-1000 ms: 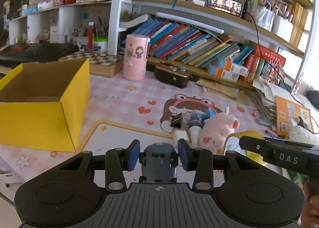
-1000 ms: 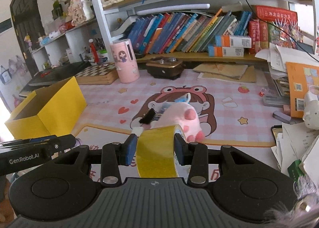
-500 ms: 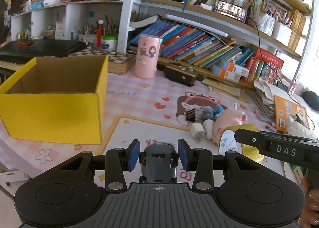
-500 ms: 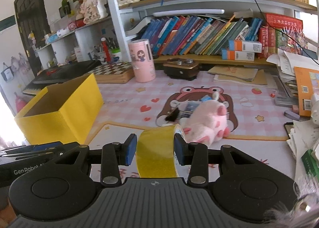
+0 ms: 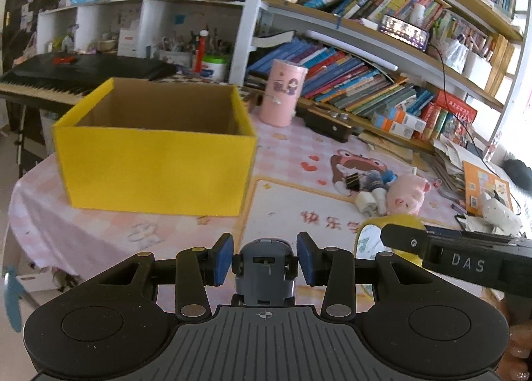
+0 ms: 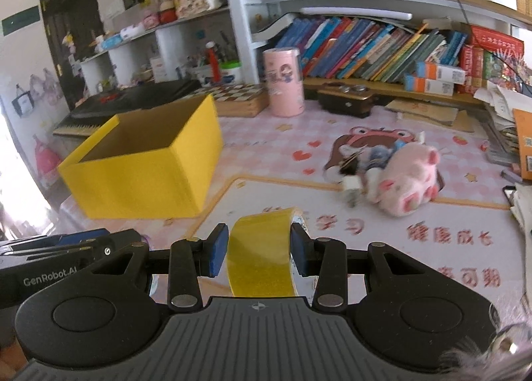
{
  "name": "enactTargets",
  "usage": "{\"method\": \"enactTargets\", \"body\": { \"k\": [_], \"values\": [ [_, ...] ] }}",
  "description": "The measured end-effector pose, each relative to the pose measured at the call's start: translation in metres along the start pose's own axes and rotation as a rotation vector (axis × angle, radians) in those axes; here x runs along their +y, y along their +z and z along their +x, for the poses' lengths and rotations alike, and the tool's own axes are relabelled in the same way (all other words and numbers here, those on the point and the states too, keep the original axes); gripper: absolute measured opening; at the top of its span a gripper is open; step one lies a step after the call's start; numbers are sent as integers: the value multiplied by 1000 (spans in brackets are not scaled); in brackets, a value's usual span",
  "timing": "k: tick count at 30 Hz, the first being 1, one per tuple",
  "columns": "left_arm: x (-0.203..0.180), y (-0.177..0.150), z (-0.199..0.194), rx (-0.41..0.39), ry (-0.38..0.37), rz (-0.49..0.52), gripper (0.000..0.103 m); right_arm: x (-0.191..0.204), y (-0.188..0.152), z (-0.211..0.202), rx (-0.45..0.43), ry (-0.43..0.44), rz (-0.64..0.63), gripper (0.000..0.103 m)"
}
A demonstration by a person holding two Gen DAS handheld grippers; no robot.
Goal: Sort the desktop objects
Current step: 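Carry the tape roll and toy car with both tools toward the yellow box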
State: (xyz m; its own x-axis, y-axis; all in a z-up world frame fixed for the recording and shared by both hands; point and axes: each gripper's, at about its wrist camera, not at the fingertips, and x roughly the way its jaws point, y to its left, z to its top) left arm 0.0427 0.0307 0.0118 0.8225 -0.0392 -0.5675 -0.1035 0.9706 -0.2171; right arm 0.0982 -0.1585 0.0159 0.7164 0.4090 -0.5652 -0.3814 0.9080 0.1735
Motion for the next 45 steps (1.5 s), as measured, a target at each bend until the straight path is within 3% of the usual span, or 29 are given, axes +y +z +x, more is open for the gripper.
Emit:
{"method": "enactTargets", "body": {
  "k": [12, 21, 45],
  "values": [
    [55, -23, -43, 37, 18, 0, 40, 76, -40, -8, 60, 32, -1, 37],
    [76, -41, -67, 58, 19, 2, 40, 108, -65, -18, 104, 37, 11, 38],
    [86, -41, -79, 32, 0, 18, 40, 127, -70, -26, 85, 34, -6, 37]
  ]
}}
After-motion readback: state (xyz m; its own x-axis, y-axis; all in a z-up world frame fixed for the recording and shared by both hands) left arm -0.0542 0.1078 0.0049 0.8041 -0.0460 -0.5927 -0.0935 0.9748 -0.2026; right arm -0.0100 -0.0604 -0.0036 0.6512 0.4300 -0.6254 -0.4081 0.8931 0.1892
